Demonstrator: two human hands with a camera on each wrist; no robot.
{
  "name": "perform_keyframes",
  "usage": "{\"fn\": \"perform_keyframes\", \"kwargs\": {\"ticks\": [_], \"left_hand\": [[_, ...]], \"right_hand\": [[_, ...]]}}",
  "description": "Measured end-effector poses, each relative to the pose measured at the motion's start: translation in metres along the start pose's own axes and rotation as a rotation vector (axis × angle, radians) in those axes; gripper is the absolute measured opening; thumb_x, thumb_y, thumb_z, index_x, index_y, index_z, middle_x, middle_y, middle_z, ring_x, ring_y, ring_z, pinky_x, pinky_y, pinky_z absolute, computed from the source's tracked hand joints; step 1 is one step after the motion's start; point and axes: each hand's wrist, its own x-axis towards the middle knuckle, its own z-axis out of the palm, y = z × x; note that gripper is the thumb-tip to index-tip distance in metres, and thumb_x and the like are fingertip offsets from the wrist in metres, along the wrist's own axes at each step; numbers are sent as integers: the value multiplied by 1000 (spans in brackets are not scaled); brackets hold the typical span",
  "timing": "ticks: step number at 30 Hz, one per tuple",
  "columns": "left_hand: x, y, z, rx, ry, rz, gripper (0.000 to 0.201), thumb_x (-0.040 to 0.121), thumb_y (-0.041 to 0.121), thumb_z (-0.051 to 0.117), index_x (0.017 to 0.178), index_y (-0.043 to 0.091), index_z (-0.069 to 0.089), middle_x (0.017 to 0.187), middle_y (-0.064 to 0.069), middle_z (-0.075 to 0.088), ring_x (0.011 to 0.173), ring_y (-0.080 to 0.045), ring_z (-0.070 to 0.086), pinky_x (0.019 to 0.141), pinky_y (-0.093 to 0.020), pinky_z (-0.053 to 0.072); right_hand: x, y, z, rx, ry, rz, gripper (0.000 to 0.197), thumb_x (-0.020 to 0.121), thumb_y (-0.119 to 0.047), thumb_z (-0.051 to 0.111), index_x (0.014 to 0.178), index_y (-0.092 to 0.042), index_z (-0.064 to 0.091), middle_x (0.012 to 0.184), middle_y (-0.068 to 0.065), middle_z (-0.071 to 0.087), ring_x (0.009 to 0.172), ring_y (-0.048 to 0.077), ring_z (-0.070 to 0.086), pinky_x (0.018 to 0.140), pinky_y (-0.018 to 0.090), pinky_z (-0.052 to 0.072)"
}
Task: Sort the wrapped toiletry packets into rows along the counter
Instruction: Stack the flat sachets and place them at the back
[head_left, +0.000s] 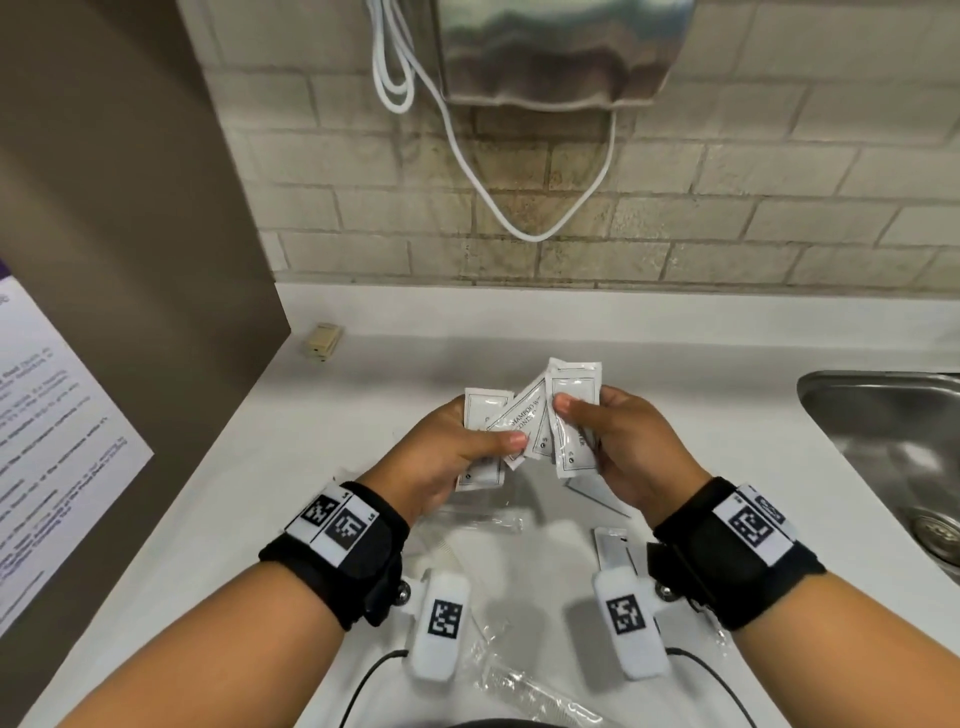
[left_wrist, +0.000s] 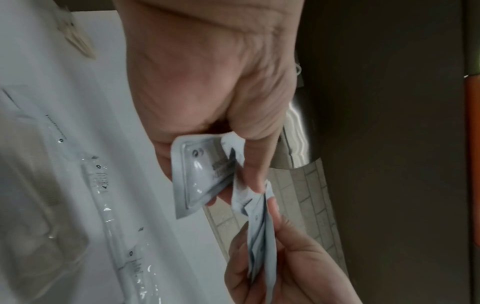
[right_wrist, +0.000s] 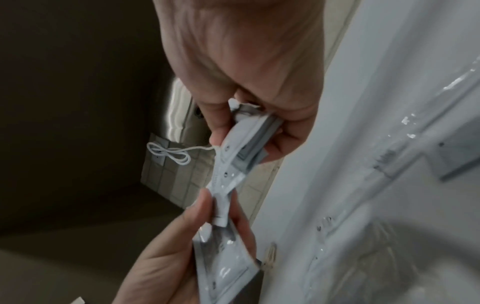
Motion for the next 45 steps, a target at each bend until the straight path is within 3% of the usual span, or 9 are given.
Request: {"fn": "perform_keyframes", "kwargs": {"ticks": [4,12,20,27,32,35,38,41,45], "left_hand": [[0,-2,-18,79,161,34,34,76,-4,73,104,12,62,99,-11,71,86,-24,68,82,-39,54],[7,18,-22,268,-121,-17,36,73,4,77,107,13,67,97,-8,71,86,-22,64,75,-32,52],[4,7,-26,-252,2,-80,45,100,42,30,113,14,63,97,-8,73,80,-16,70,67,-29,57],[7,1,-5,-468,79,-95,56,98,50,31,131,13,55,124,-17,63,107,-33,61,97,-50,45],[13,-8,15,-444,57,-127,27,93,33,53,113,18,63,92,-10,68,71,-22,68,61,-26,52],[12,-5,9,-506,56,-151,23,95,30,47,106,20,64,97,-8,71,78,-24,71,74,-33,51],[11,-1,3,-513,90,-169,29,94,19,44,115,16,64,106,-11,71,92,-29,70,89,-46,50],[10,1,-1,-419,139,-239,42,85,9,46,126,2,52,111,-22,62,100,-39,63,74,-47,57],[11,5,-2,-375,59,-257,24,91,19,52,105,8,68,96,-17,66,91,-32,64,77,-43,51]], "right_hand": [[-3,2,-9,-463,63,-55,14,89,-11,64,102,-13,67,77,8,67,56,20,59,48,24,45],[2,-50,22,-1359,-333,-220,14,79,-25,74,89,-23,65,85,-13,50,82,11,55,70,24,41],[13,-30,-8,-667,-132,-128,11,85,-17,69,96,-16,68,92,6,70,84,21,62,77,34,46],[15,1,19,-205,-252,-41,43,79,-18,69,118,-2,62,113,28,62,98,40,58,80,56,45],[30,28,71,-598,-20,-32,28,79,-24,47,101,-17,60,96,9,67,90,31,66,74,42,56],[30,35,86,-940,137,-11,46,82,-33,37,126,-31,49,119,-1,49,115,25,48,100,45,40],[23,24,83,-903,-27,-55,63,80,-38,36,142,-33,36,149,-1,34,139,22,28,116,48,21],[11,-3,70,-813,-383,-31,90,86,-38,59,152,-35,-2,161,-9,3,146,15,17,120,43,18],[5,-20,65,-1523,-629,-136,143,56,-47,87,142,-45,-28,160,-4,-3,148,15,-4,121,40,5]]}}
